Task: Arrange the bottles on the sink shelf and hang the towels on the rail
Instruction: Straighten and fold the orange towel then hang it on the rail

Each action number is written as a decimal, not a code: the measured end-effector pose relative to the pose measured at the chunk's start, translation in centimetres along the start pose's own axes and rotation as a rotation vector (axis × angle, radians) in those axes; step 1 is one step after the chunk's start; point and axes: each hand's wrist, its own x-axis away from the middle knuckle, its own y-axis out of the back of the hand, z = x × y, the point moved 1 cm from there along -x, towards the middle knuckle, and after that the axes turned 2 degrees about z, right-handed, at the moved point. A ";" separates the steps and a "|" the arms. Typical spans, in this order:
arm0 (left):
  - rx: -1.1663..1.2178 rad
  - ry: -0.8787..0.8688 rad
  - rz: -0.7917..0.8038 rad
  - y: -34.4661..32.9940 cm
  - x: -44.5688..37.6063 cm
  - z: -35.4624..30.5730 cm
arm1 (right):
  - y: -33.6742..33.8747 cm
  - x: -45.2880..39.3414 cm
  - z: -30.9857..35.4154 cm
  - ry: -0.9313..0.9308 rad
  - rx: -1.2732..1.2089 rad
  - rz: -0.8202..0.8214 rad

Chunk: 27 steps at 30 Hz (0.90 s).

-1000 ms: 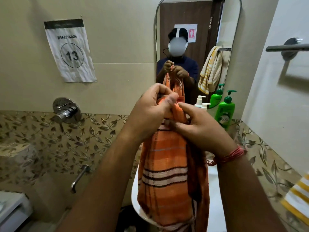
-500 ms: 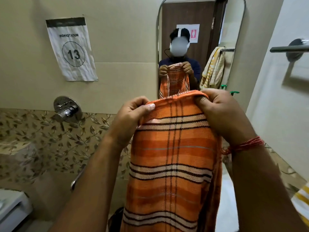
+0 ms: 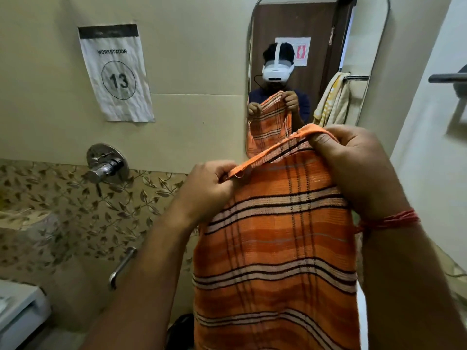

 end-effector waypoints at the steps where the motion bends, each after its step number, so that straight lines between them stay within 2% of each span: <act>1: 0.035 0.018 -0.009 -0.3 0.0 0.2 | -0.1 -0.1 0.0 -0.015 0.031 0.022; 4: 0.205 0.070 -0.094 -0.5 -0.6 -0.1 | -0.8 -0.6 -0.1 0.017 0.111 0.126; 6: 0.217 0.037 -0.062 -0.6 -1.3 -0.9 | -1.7 -0.9 -0.1 0.057 0.124 0.208; 8: 0.264 -0.018 -0.029 -0.6 -1.9 -1.9 | -2.6 -1.1 -0.1 0.087 0.090 0.212; 10: 0.240 -0.041 -0.030 -0.3 -2.4 -1.6 | -3.1 -1.1 -0.1 0.144 0.119 0.129; 14: -0.061 0.097 0.194 0.9 -1.9 2.7 | -1.5 -1.3 -0.7 0.170 0.171 -0.132; 17: -0.159 0.244 0.058 1.6 -1.1 6.1 | -0.6 -1.6 -1.4 0.111 0.148 -0.258; 20: -0.179 0.366 -0.107 1.9 -0.6 7.3 | -0.5 -1.7 -1.8 0.062 0.160 -0.263; 21: -0.193 0.372 -0.151 1.9 -0.6 7.4 | -0.5 -1.9 -1.7 0.042 0.180 -0.212; 23: -0.131 0.322 -0.196 1.7 -0.9 7.0 | -1.2 -2.1 -1.5 -0.009 0.271 0.024; 25: -0.017 0.213 -0.115 0.9 -1.5 5.8 | -3.2 -2.2 -1.2 -0.024 0.366 0.308; 27: 0.060 0.140 -0.012 -0.1 -2.0 3.9 | -6.0 -1.7 -1.0 0.013 0.410 0.469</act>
